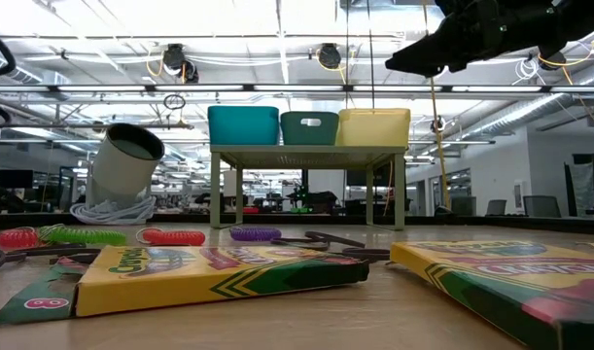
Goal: Pick & Place Office Desk Supplies
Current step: Put the purple rubber band into the blue bin on the shelf
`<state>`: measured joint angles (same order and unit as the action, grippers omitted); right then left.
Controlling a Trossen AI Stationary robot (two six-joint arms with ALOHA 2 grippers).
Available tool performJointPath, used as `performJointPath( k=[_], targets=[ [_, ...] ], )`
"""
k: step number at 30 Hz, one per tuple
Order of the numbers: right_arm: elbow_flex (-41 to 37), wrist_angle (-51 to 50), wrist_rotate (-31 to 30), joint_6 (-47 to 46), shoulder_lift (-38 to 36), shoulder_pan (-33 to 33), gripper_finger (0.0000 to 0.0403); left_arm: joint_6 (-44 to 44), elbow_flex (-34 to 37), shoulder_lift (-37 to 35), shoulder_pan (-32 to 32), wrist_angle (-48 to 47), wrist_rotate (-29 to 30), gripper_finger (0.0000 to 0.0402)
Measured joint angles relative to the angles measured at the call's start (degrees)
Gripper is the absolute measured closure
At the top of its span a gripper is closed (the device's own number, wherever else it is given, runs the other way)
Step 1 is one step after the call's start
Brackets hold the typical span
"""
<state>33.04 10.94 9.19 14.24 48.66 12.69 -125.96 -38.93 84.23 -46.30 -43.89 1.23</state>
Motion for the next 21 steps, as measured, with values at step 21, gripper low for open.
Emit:
performJointPath(
  k=[21],
  targets=[
    [0.02, 0.22, -0.11, -0.04, -0.02, 0.0, 0.0209, 18.58, -8.05, -7.05, 5.17, -1.01, 29.83, 0.0398]
  ],
)
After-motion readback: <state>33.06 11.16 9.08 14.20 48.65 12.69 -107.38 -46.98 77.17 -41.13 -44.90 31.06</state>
